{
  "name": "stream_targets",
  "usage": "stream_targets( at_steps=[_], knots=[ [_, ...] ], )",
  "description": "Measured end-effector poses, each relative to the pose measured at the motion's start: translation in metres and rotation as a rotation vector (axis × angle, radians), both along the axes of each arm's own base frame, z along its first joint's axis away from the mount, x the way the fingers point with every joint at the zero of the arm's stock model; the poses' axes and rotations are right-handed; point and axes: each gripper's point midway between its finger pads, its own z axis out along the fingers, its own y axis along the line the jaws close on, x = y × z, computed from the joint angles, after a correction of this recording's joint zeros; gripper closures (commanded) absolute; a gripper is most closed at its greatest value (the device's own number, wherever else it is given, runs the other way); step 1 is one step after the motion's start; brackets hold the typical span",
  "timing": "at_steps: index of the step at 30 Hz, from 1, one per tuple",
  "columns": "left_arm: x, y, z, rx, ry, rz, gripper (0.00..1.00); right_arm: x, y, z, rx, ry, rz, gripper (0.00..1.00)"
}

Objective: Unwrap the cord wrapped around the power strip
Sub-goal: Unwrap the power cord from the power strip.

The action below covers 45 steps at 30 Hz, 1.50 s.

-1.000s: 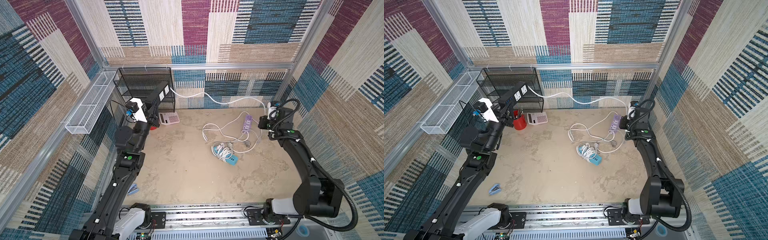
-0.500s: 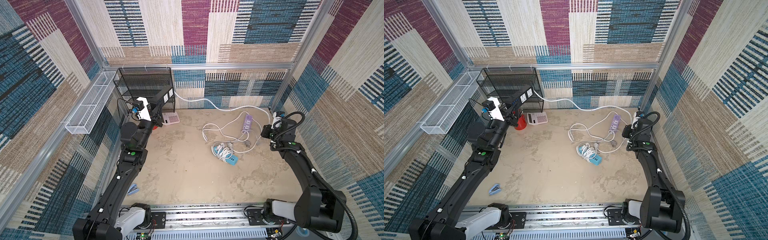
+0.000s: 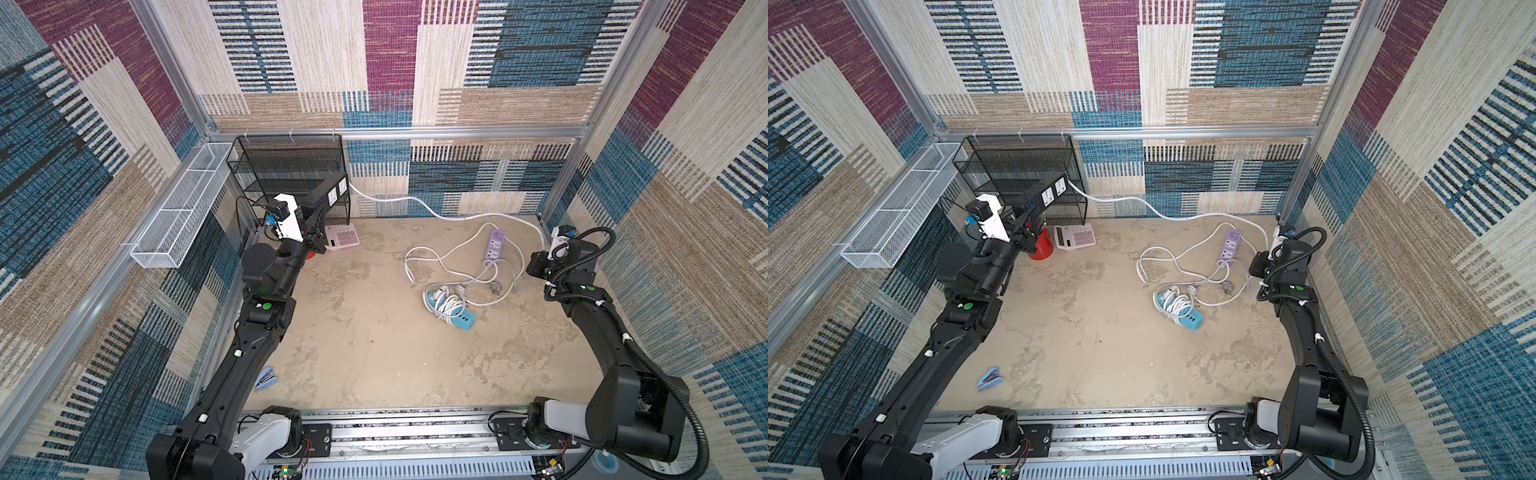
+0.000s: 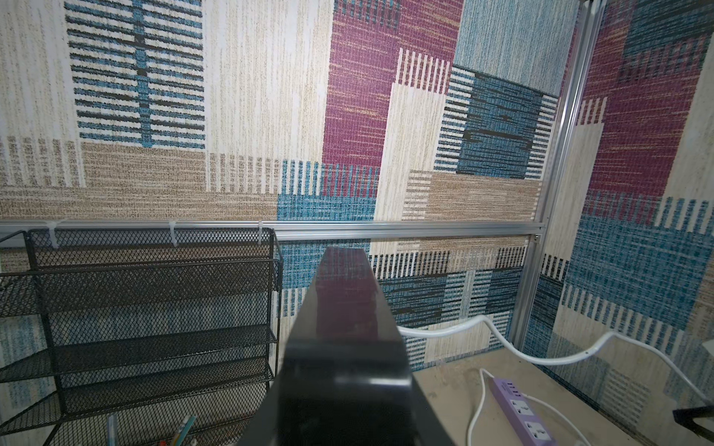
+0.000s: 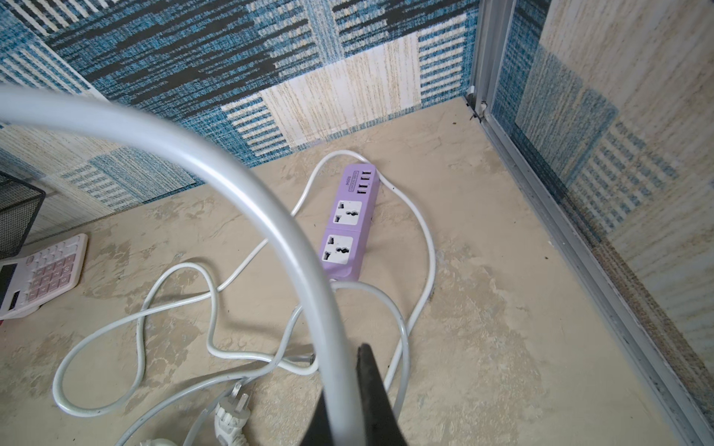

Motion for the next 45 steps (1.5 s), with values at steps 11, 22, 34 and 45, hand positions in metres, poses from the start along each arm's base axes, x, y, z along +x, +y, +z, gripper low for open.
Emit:
stream_targets(
  at_steps=[11,22,34,45],
  knots=[
    [0.002,-0.003,-0.003,0.008,0.007,-0.016,1.0,-0.004,-0.032,-0.031,0.108,0.032,-0.071,1.0],
    [0.002,-0.004,-0.008,0.018,0.024,-0.035,1.0,-0.008,-0.056,-0.063,0.178,0.058,-0.121,1.0],
    [0.006,-0.004,-0.017,0.025,0.051,-0.05,1.0,-0.009,-0.063,-0.086,0.236,0.078,-0.127,1.0],
    [0.006,-0.005,-0.018,0.027,0.051,-0.055,1.0,-0.009,-0.064,-0.091,0.242,0.088,-0.131,1.0]
  ],
)
